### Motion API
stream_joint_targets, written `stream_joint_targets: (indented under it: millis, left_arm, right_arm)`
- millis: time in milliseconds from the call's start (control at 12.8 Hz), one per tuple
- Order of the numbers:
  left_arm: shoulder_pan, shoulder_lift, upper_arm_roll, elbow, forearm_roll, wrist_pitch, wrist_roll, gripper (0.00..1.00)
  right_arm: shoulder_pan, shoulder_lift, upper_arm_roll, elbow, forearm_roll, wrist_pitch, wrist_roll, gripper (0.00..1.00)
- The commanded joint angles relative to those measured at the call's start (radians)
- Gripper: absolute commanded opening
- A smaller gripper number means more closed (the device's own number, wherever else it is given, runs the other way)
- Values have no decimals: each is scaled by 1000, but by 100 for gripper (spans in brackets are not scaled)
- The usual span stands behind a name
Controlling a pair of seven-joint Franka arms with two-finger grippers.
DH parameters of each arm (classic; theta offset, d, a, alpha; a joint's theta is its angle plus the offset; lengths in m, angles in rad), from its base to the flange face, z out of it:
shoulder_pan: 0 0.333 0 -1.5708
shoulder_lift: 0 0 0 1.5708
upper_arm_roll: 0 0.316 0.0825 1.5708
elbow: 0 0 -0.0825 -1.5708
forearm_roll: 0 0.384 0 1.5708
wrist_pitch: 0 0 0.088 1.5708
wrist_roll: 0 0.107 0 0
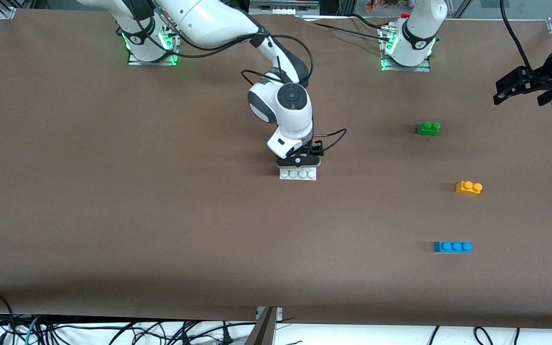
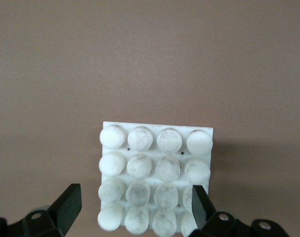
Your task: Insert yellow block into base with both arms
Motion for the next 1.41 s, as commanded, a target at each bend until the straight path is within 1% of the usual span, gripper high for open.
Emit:
stream_joint_targets:
  millis: [0,78,157,313,391,548,704,861,939,1174,1330]
  left_arm:
    - [10,4,-7,14,3,-7,6,100]
    - [10,5,-7,14,3,-7,6,100]
    - [10,7,-7,14,3,-7,6,100]
    - [10,9,-5,15,4,2,7,100]
    - [10,9,-5,15,4,11,10,100]
    - [8,15,-5,15,3,13,10,100]
    - [8,15,-13,15,3,13,7,100]
    - [8,16,-13,15,3,10,6,100]
    - [8,16,-12,12,3,10,6,100]
    - [11,19,-5,11,3,10,7,100]
    - [31,19,-7,-20,-10,37,12,100]
  right_arm:
    - [-2,-74,-16,6,-19,-93,-75,99]
    - [-13,-114,-49,8,-25,-134,-162,99]
    - [-54,-155,-71,6,-21,-173,-270,99]
    - [-169,-210,-71,6,-17,-224,-420,99]
    - [-226,-236,-68,5,-16,-239,-470,99]
    - [-315,-243,-73,5,-14,-265,-552,99]
    - [-393,-279,-85,5,-11,-285,-561,99]
    - [-464,-331,-77,-55,-5,-296,-647,99]
    - [-513,-380,-76,-102,-8,-322,-685,99]
    - [-638,-514,-70,-196,-10,-431,-706,99]
    - [-714,-601,-70,-245,-7,-446,-707,99]
